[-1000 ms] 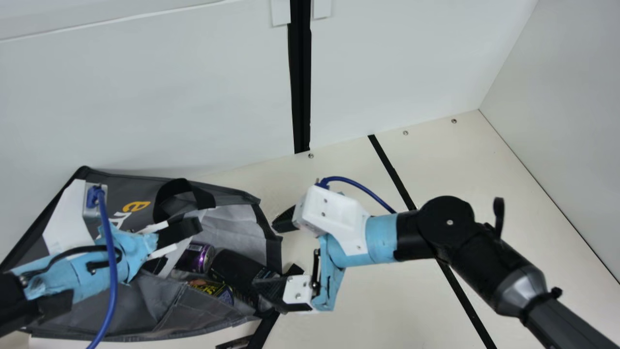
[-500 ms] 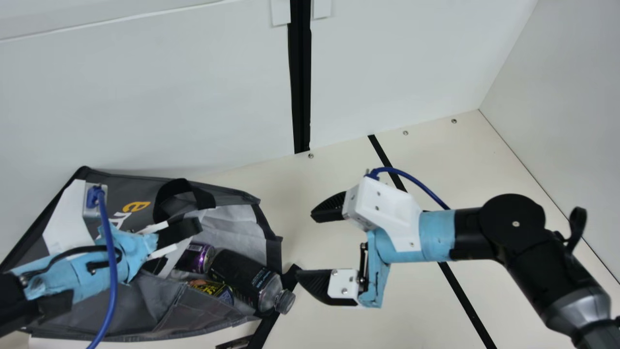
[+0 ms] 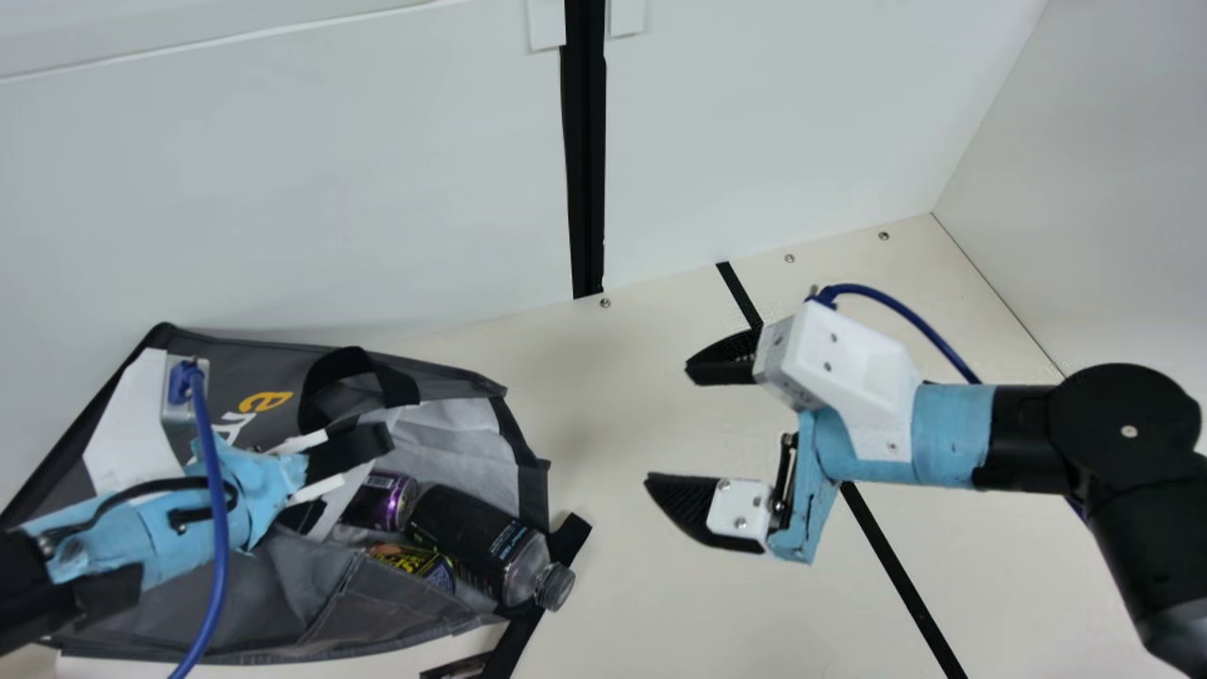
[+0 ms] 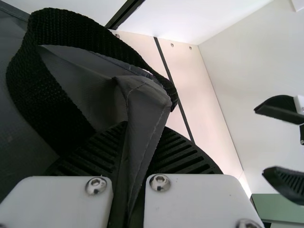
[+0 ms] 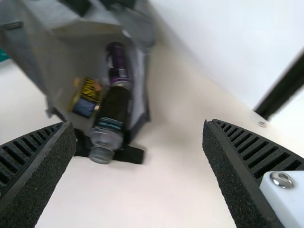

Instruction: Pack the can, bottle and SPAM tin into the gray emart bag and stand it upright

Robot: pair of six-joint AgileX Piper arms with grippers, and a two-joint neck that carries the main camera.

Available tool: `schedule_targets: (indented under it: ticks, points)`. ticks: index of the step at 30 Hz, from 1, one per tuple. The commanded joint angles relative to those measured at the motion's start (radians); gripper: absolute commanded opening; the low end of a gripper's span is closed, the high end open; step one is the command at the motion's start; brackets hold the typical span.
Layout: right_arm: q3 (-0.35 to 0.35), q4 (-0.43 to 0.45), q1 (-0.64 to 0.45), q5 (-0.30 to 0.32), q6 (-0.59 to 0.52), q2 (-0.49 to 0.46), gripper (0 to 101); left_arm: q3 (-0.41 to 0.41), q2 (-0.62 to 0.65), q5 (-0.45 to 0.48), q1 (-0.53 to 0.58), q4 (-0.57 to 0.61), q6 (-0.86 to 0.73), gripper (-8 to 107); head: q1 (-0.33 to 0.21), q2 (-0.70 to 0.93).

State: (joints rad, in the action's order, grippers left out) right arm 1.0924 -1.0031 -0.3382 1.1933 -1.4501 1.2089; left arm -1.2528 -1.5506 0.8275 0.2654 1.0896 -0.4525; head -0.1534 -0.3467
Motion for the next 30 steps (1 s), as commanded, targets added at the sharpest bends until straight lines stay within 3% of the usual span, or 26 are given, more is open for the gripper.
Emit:
schedule_targets:
  ticks: [1,8,17,23,30]
  points:
    - [0.015,0.021,-0.015,-0.024,0.032,-0.006,95,0.000,0.000,0.000,0.000,0.000,0.000,-8,-0.021,-0.002]
    - [0.065,0.148,-0.036,-0.105,0.168,-0.030,95,0.000,0.000,0.000,0.000,0.000,0.000,-8,-0.021,-0.002]
    - [0.119,0.383,-0.021,-0.183,0.380,-0.067,95,0.000,0.000,0.000,0.000,0.000,0.000,-8,-0.021,-0.002]
    - [0.149,0.544,-0.002,-0.203,0.545,-0.085,95,0.000,0.000,0.000,0.000,0.000,0.000,-8,-0.021,-0.002]
    - [0.186,0.717,0.027,-0.184,0.742,-0.095,95,0.000,0.000,0.000,0.000,0.000,0.000,-8,-0.021,-0.002]
